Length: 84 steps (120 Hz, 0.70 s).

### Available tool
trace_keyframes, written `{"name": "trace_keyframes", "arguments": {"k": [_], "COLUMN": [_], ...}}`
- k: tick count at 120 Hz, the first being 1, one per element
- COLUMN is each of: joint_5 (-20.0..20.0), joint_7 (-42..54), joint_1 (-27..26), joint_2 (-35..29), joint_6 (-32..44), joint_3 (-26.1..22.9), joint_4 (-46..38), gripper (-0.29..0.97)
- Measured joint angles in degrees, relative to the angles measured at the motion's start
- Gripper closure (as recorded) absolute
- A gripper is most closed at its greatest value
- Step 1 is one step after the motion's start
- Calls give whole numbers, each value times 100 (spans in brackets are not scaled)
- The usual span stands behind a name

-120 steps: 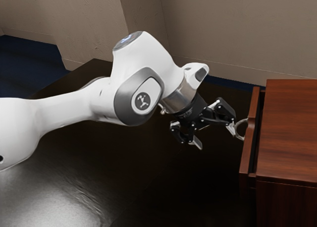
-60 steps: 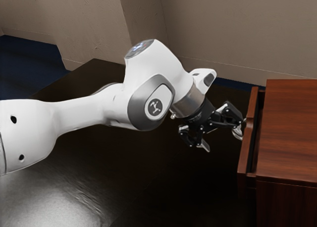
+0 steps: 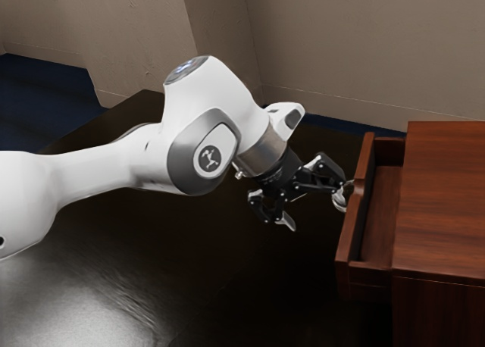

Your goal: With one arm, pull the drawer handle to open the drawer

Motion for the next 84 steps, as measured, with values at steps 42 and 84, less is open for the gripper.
{"name": "trace_keyframes", "arguments": {"k": [42,84], "joint_5": [79,177], "joint_7": [-2,-4], "joint_1": [-49,148], "joint_2": [-146,-543], "joint_6": [-145,-212], "joint_3": [212,426], "joint_4": [-108,-497], "gripper": [0,0]}}
